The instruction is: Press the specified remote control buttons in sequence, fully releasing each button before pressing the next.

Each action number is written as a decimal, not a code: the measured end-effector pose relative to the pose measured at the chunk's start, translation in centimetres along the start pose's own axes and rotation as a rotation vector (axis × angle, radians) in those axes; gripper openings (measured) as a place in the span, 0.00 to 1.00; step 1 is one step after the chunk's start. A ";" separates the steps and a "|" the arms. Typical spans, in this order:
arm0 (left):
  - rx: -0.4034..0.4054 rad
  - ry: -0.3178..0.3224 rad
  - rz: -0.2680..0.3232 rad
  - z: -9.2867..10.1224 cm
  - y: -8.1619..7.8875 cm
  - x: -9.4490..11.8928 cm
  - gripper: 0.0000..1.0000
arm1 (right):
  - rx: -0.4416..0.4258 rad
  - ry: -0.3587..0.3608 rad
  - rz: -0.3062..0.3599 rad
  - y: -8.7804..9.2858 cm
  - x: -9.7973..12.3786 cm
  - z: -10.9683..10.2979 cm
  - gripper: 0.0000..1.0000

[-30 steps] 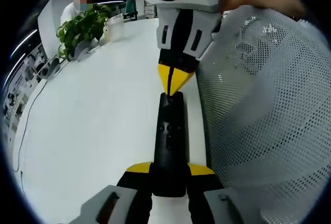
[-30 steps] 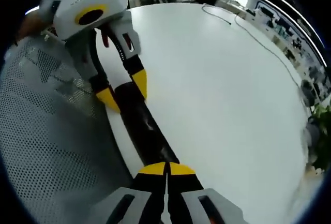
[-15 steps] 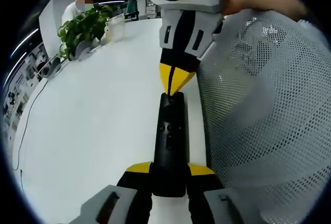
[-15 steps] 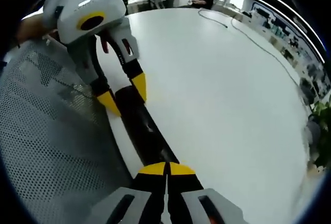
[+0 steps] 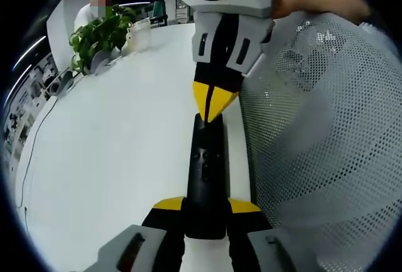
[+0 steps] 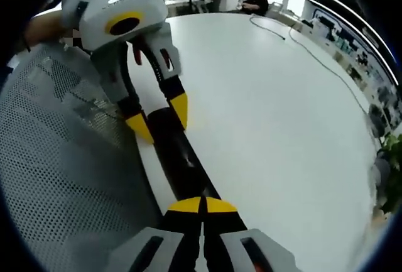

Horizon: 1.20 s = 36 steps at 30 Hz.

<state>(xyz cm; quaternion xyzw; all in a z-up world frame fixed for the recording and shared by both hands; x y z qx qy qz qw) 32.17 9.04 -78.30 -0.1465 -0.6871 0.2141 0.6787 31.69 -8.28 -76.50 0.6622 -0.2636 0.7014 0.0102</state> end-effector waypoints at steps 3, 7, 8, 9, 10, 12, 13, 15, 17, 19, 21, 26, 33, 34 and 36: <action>-0.001 0.001 0.001 0.0 0.0 0.0 0.24 | 0.006 0.005 0.002 0.0 -0.1 0.0 0.00; -0.003 0.001 0.002 0.0 0.0 0.0 0.24 | -0.010 0.001 0.009 0.1 -0.1 0.1 0.00; -0.004 0.001 0.003 0.0 0.0 0.0 0.24 | -0.009 0.000 0.010 0.1 -0.1 0.1 0.00; -0.005 0.001 0.003 0.0 0.0 0.0 0.24 | -0.009 0.000 0.011 0.1 -0.1 0.1 0.00; -0.005 0.002 0.004 0.0 0.0 0.0 0.24 | -0.010 -0.001 0.012 0.1 -0.1 0.1 0.00; -0.006 0.002 0.003 0.0 0.0 0.0 0.24 | 0.002 -0.002 0.010 0.0 -0.1 0.1 0.00; -0.007 0.002 0.002 -0.1 0.0 0.0 0.24 | 0.011 -0.004 0.007 0.0 -0.1 0.1 0.00; -0.007 0.002 -0.002 0.0 0.0 0.0 0.24 | 0.006 -0.015 0.008 0.0 0.0 0.3 0.00; -0.007 0.001 -0.003 -0.1 0.0 0.0 0.24 | -0.075 -0.057 0.032 0.2 0.1 0.5 0.00; -0.014 0.003 -0.006 -0.1 0.0 0.0 0.24 | -0.055 -0.049 0.034 0.1 0.0 0.7 0.00; -0.021 0.006 -0.007 0.0 0.0 0.1 0.24 | -0.035 -0.056 0.044 -0.2 -0.1 0.3 0.00; -0.027 0.013 0.007 -0.1 0.2 0.1 0.24 | 0.048 -0.066 0.039 -0.7 -0.4 -0.4 0.00; -0.030 0.018 0.021 -0.2 0.3 0.1 0.24 | 0.108 -0.042 0.032 -0.8 -0.5 -0.6 0.00; -0.030 0.018 0.021 -0.2 0.3 0.1 0.24 | 0.115 -0.039 0.032 -0.8 -0.5 -0.6 0.00; -0.030 0.018 0.022 -0.2 0.3 0.1 0.24 | 0.146 -0.028 0.028 -0.8 -0.5 -0.7 0.00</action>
Point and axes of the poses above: the point that each gripper's makers call its tool centre point, and the gripper's own axes: x roughly backward along the fingers, z roughly to its right, y roughly out of its underside, the point moved 10 cm from there along x, roughly backward along the fingers, and after that the axes turned 6 degrees about -z, right-handed, at the moved point
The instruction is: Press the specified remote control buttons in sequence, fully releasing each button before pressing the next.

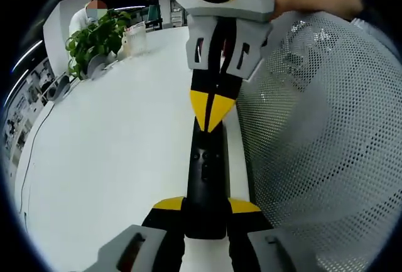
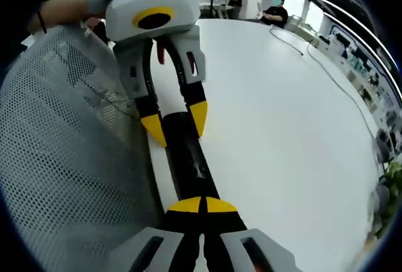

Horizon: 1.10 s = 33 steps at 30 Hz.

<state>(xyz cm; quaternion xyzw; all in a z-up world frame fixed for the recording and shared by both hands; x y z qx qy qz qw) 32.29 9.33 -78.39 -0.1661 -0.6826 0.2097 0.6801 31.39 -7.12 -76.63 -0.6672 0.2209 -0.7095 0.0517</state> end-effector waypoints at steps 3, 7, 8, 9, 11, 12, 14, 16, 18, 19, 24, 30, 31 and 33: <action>0.001 0.000 0.000 0.0 0.0 0.0 0.24 | 0.002 0.006 -0.002 0.0 -0.1 0.1 0.00; 0.000 0.000 -0.001 0.0 0.0 0.0 0.24 | -0.021 0.007 0.000 0.1 -0.1 0.1 0.00; 0.000 0.000 -0.001 0.0 0.0 0.0 0.24 | -0.027 0.007 0.003 0.1 -0.1 0.1 0.00; 0.001 0.000 -0.001 0.0 0.0 0.0 0.24 | -0.031 0.006 0.006 0.1 -0.1 0.1 0.00; 0.004 0.000 -0.001 0.0 0.0 0.0 0.24 | -0.041 0.003 0.012 0.2 -0.1 0.2 0.00; 0.004 -0.001 0.000 0.0 0.0 0.0 0.24 | -0.048 0.002 0.013 0.2 -0.1 0.2 0.00; 0.004 -0.001 0.000 0.1 0.0 0.0 0.24 | -0.060 0.000 0.016 0.2 -0.1 0.2 0.00; 0.005 -0.001 -0.001 0.1 0.0 0.0 0.24 | -0.065 0.001 0.018 0.2 -0.1 0.1 0.00; 0.004 -0.002 -0.002 0.1 0.0 0.0 0.24 | -0.060 0.003 0.016 0.2 -0.1 0.1 0.00; 0.003 -0.002 -0.003 0.1 0.0 0.0 0.24 | -0.053 0.006 0.013 0.2 -0.1 0.0 0.00; 0.004 -0.002 -0.001 0.1 0.0 0.0 0.24 | -0.029 0.016 0.002 0.1 -0.1 0.0 0.00; 0.004 -0.004 -0.004 0.1 0.0 -0.1 0.24 | -0.091 -0.002 0.005 0.0 0.1 0.3 0.00; 0.003 -0.004 -0.004 0.1 0.0 -0.1 0.24 | -0.093 -0.001 0.015 -0.1 0.2 0.4 0.00; 0.004 -0.004 -0.003 0.1 0.0 -0.1 0.24 | -0.097 -0.013 0.034 -0.3 0.2 0.3 0.00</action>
Point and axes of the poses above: the point that each gripper's makers call its tool centre point, and the gripper's own axes: x roughly backward along the fingers, z roughly to its right, y roughly out of its underside, the point moved 10 cm from there along x, roughly backward along the fingers, and after that the axes turned 6 degrees about -z, right-handed, at the moved point
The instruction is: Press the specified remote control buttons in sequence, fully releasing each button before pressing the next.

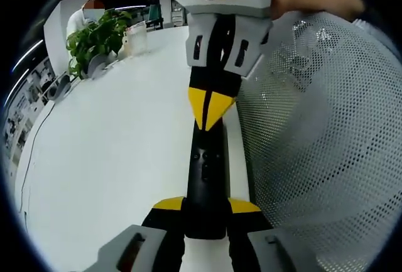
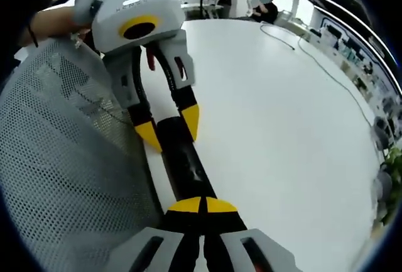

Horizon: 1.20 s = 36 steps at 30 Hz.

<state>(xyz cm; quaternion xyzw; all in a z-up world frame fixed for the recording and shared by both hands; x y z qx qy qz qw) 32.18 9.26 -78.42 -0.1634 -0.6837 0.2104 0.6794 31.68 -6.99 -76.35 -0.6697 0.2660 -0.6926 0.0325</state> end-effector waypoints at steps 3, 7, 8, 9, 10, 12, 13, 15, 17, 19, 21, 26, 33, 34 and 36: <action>0.000 0.000 0.000 0.0 0.0 0.0 0.24 | 0.021 -0.002 -0.013 -0.2 -0.4 -0.2 0.00; 0.000 0.000 0.001 0.0 0.0 0.0 0.24 | 0.044 -0.005 -0.018 -0.4 -0.6 -0.4 0.00; 0.001 0.000 0.001 0.0 0.0 0.0 0.25 | 0.053 -0.001 -0.032 -0.3 -0.7 -0.4 0.00; 0.001 0.000 0.001 0.0 0.0 0.0 0.25 | 0.061 0.001 -0.026 -0.4 -0.7 -0.4 0.00; 0.000 0.001 0.001 0.0 0.0 0.0 0.25 | 0.057 0.002 -0.031 -0.4 -0.6 -0.4 0.00; 0.000 0.001 0.002 0.0 0.0 0.0 0.25 | 0.061 0.007 -0.033 -0.4 -0.6 -0.4 0.00; 0.000 0.001 0.002 0.0 0.0 0.0 0.25 | 0.065 0.011 -0.038 -0.5 -0.6 -0.5 0.00; -0.001 0.002 0.002 0.0 0.1 0.0 0.25 | 0.073 0.018 -0.042 -0.5 -0.7 -0.6 0.00; -0.002 0.002 0.002 0.0 0.0 0.0 0.25 | 0.072 0.022 -0.046 -0.6 -0.7 -0.6 0.00; -0.002 0.002 0.001 0.0 0.0 0.0 0.25 | 0.081 0.021 -0.055 -0.7 -0.7 -0.5 0.00; -0.003 0.002 0.000 0.0 0.0 0.0 0.25 | 0.110 0.014 -0.073 -0.9 -0.8 -0.5 0.00; -0.002 0.002 0.001 0.0 0.0 0.0 0.25 | 0.040 0.019 -0.028 -0.4 -0.7 -0.5 0.00; -0.003 0.002 -0.001 0.0 0.0 0.1 0.25 | 0.046 0.008 -0.020 -0.3 -0.7 -0.4 0.00; -0.004 0.002 -0.001 0.0 0.0 0.1 0.25 | 0.048 0.007 -0.012 -0.2 -0.7 -0.4 0.00; -0.004 0.001 -0.001 0.0 0.0 0.1 0.25 | 0.044 -0.001 -0.005 -0.3 -0.6 -0.2 0.00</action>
Point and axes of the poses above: the point that each gripper's makers call its tool centre point, and the gripper's own axes: x roughly backward along the fingers, z roughly to its right, y roughly out of its underside, the point moved 10 cm from there along x, roughly backward along the fingers, and after that the axes turned 6 degrees about -z, right-handed, at the moved point
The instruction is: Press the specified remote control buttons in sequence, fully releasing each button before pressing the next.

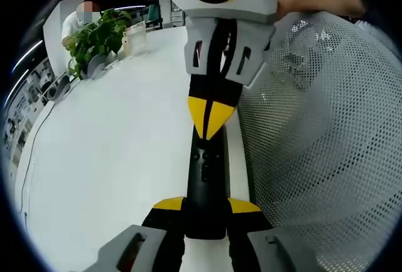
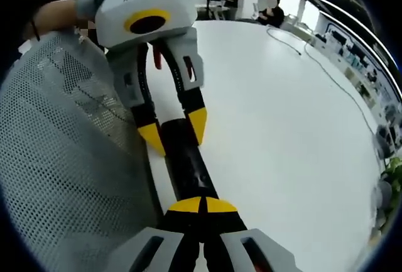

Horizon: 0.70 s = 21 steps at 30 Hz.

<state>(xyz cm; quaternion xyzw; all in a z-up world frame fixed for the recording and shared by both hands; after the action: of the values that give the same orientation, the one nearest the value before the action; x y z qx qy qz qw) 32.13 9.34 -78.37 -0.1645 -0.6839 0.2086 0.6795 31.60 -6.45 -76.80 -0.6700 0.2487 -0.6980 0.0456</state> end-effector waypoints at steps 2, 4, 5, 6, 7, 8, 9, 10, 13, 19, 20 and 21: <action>-0.001 -0.001 0.001 0.0 0.0 0.0 0.25 | 0.016 -0.003 -0.004 -0.2 0.0 0.0 0.00; -0.001 -0.001 0.000 0.0 0.0 0.0 0.24 | 0.040 0.001 -0.001 -0.4 -0.1 -0.1 0.00; -0.002 -0.001 0.000 -0.1 0.0 0.0 0.24 | 0.054 0.006 0.003 -0.5 -0.1 -0.1 0.00; -0.003 0.000 -0.001 -0.1 0.0 0.0 0.24 | 0.059 0.013 0.009 -0.6 0.0 0.0 0.00; -0.003 0.000 -0.001 -0.1 0.0 0.0 0.24 | 0.059 0.013 0.015 -0.6 0.0 0.1 0.00; -0.003 0.000 0.000 -0.1 0.0 0.0 0.25 | 0.061 0.008 0.027 -0.7 0.0 0.1 0.00; -0.004 0.001 -0.001 -0.1 0.0 0.0 0.25 | 0.062 0.007 0.028 -0.8 0.0 0.1 0.00; -0.005 0.000 -0.002 -0.1 0.0 0.0 0.25 | 0.067 0.009 0.028 -0.8 -0.1 0.1 0.00; -0.002 0.001 0.001 -0.1 0.0 0.0 0.25 | 0.084 -0.011 0.024 -1.0 -0.4 -0.1 0.00; 0.000 -0.001 0.000 -0.1 -0.1 0.0 0.25 | 0.143 -0.003 0.003 -1.0 -0.4 -0.2 0.00; 0.001 -0.001 0.001 -0.1 -0.1 0.0 0.24 | 0.152 -0.002 0.001 -1.0 -0.4 -0.2 0.00; 0.002 -0.001 0.002 -0.1 -0.1 0.0 0.24 | 0.159 -0.001 0.000 -1.0 -0.4 -0.3 0.00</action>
<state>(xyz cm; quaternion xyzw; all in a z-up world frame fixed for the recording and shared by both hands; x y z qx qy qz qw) 32.23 9.28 -78.34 -0.1643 -0.6838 0.2101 0.6792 31.66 -5.35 -76.80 -0.6645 0.1925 -0.7153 0.0987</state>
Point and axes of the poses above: the point that each gripper's makers call its tool centre point, and the gripper's own axes: x roughly backward along the fingers, z roughly to its right, y roughly out of its underside, the point moved 10 cm from there along x, roughly backward along the fingers, and after that the axes turned 6 degrees about -z, right-handed, at the moved point
